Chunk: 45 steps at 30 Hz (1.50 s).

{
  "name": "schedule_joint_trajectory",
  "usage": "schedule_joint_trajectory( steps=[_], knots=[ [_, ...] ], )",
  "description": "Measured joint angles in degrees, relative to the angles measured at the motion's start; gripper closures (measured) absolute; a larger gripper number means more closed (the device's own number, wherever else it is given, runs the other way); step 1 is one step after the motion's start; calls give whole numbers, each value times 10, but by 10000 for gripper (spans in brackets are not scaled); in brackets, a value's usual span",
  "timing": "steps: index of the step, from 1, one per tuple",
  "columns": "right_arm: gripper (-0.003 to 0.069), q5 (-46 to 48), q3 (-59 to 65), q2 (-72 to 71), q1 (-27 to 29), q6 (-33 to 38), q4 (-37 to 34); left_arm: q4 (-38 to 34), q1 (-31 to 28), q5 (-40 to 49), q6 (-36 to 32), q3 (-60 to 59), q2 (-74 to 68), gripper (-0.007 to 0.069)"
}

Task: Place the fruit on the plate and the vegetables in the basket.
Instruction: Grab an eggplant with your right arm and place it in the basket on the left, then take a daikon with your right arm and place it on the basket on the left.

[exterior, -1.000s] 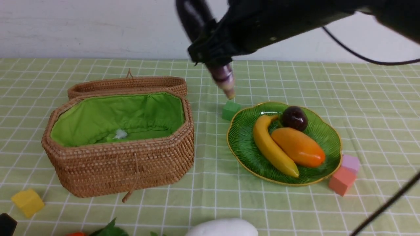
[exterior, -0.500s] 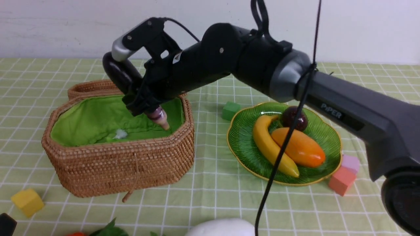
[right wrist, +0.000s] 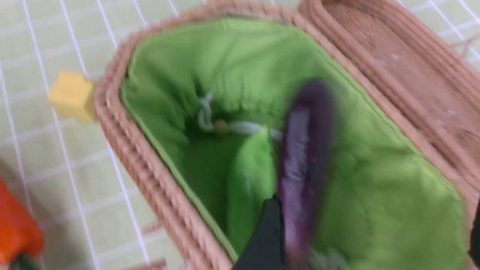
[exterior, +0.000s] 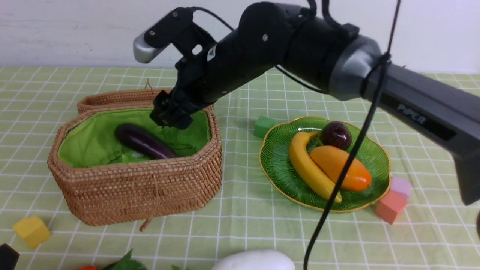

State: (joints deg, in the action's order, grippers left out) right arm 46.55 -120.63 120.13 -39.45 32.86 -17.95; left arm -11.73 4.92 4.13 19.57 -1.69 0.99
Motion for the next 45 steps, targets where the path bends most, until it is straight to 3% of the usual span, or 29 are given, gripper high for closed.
schedule_joint_trajectory(
  steps=[5, 9, 10, 15, 20, 29, 38, 45],
  knots=[
    [29, 87, 27, -80, 11, -12, 26, 0, 0, 0, 0, 0, 0, 386],
    [95, 132, 125, -157, 14, 39, 8, 0, 0, 0, 0, 0, 0, 386],
    [113, 141, 192, -194, 14, 79, -3, 0, 0, 0, 0, 0, 0, 386],
    [128, 116, 400, -289, 14, 200, -14, 0, 0, 0, 0, 0, 0, 386],
    [128, 75, 517, -305, 2, 235, 6, 0, 0, 0, 0, 0, 0, 386],
    [128, 4, 530, -231, -72, 236, 89, 0, 0, 0, 0, 0, 0, 386],
    [132, -72, 530, -147, -77, 199, 111, 0, 0, 0, 0, 0, 0, 386],
    [186, -44, 524, -141, -77, 197, 113, 0, 0, 0, 0, 0, 0, 386]
  ],
)
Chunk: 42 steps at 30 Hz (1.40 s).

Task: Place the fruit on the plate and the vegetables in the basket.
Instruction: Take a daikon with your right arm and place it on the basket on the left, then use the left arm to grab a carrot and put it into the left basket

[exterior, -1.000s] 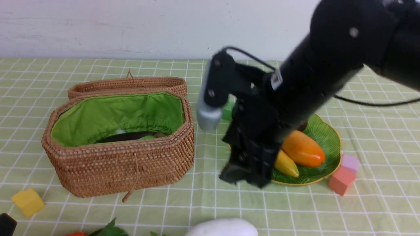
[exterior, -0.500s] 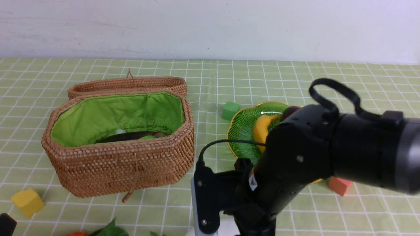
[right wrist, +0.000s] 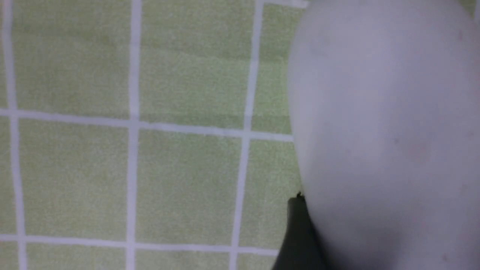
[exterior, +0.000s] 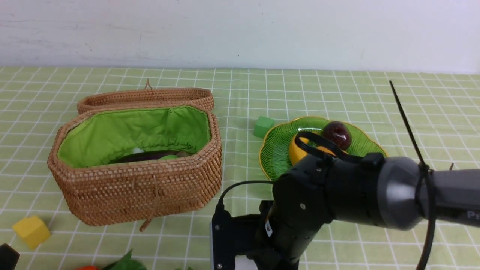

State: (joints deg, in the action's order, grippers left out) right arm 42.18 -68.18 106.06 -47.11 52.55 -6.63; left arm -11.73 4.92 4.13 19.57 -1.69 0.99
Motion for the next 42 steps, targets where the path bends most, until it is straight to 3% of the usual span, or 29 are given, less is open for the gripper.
schedule_joint_trajectory(
  steps=[6, 13, 17, 23, 28, 31, 32, 35, 40, 42],
  knots=[
    [186, 12, -87, -31, 1, -6, -23, 0, 0, 0, 0, 0, 0, 386],
    [186, -199, -250, -19, 1, -14, -107, 0, 0, 0, 0, 0, 0, 386],
    [186, -252, -300, 37, 6, -18, -122, 0, 0, 0, 0, 0, 0, 386],
    [186, -223, -384, 154, 34, -116, -128, 0, 0, 0, 0, 0, 0, 386],
    [181, -222, -417, 171, 47, -200, -112, 0, 0, 0, 0, 0, 0, 386],
    [116, -210, -422, 168, 47, -217, -95, 0, 0, 0, 0, 0, 0, 386],
    [46, -195, -422, 167, 47, -222, -83, 0, 0, 0, 0, 0, 0, 386],
    [-14, -169, -422, 163, 47, -225, -63, 0, 0, 0, 0, 0, 0, 386],
    [2, -107, -422, 130, 47, -225, -23, 0, 0, 0, 0, 0, 0, 386],
    [54, -54, -422, 97, 47, -225, 1, 0, 0, 0, 0, 0, 0, 386]
  ],
)
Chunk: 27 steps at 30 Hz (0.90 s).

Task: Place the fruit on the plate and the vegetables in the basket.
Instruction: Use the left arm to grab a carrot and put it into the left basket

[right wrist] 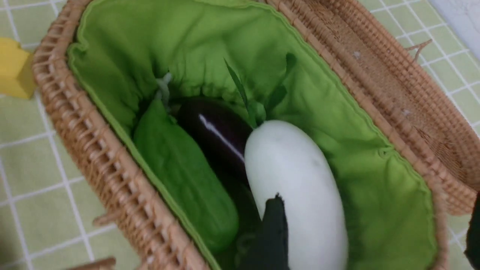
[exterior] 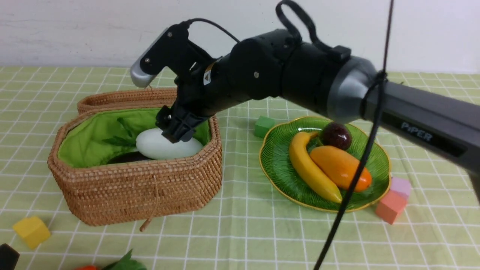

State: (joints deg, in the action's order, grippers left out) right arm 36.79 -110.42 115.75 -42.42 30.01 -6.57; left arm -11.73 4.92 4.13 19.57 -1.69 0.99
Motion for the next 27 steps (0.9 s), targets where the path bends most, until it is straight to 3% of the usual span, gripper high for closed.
schedule_joint_trajectory(
  steps=[4, 8, 9, 12, 19, 27],
  knots=[
    [179, 105, 0, -74, 2, -28, 55, 0, 0, 0, 0, 0, 0, 386],
    [403, 241, 0, -163, 35, -118, 96, 0, 0, 0, 0, 0, 0, 386],
    [501, 282, 0, -190, 56, -146, 98, 0, 0, 0, 0, 0, 0, 386],
    [645, 338, -1, -238, 112, -189, 92, 0, 0, 0, 0, 0, 0, 386],
    [676, 356, 51, -321, 237, -300, 15, 0, 0, 0, 0, 0, 0, 386],
    [674, 358, 71, -351, 255, -363, 1, 0, 0, 0, 0, 0, 0, 386]
  ],
)
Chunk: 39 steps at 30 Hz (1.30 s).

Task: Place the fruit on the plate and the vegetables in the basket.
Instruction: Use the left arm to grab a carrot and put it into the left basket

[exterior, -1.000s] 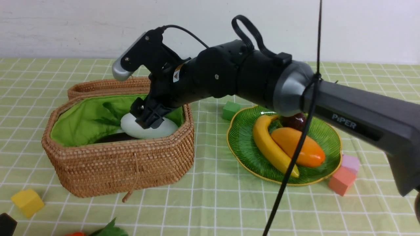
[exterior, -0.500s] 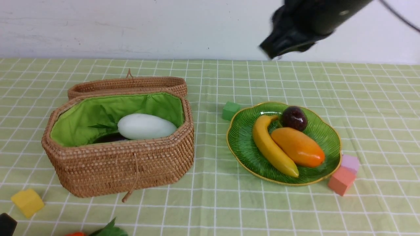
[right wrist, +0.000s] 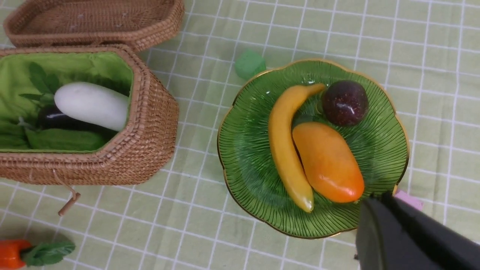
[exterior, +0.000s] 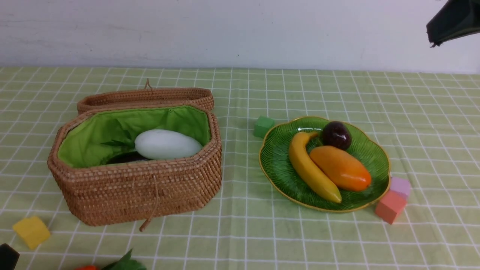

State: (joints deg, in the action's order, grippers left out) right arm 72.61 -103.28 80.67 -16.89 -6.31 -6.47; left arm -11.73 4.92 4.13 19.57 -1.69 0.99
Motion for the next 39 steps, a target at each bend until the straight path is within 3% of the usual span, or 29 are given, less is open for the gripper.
schedule_joint_trajectory(
  steps=[8, 13, 18, 23, 26, 31, 39],
  knots=[
    [671, 0, 4, 1, 1, 1, 0, 0, 0, 0, 0, 0, 0, 386],
    [669, -53, 73, -40, 1, 45, 65, 0, 0, 0, 0, 0, 0, 386],
    [666, -205, 252, -196, 24, 55, 127, 0, 0, 0, 0, 0, 0, 386],
    [664, -366, 464, -393, 86, 55, 158, 0, 0, 0, 0, 0, 0, 386],
    [662, -462, 656, -583, 140, 55, 165, 0, 0, 0, 0, 0, 0, 386],
    [657, -488, 841, -789, 197, 40, 161, 0, 0, 0, 0, 0, 0, 386],
    [654, -451, 981, -813, 208, -27, 152, 0, 0, 0, 0, 0, 0, 386]
  ],
)
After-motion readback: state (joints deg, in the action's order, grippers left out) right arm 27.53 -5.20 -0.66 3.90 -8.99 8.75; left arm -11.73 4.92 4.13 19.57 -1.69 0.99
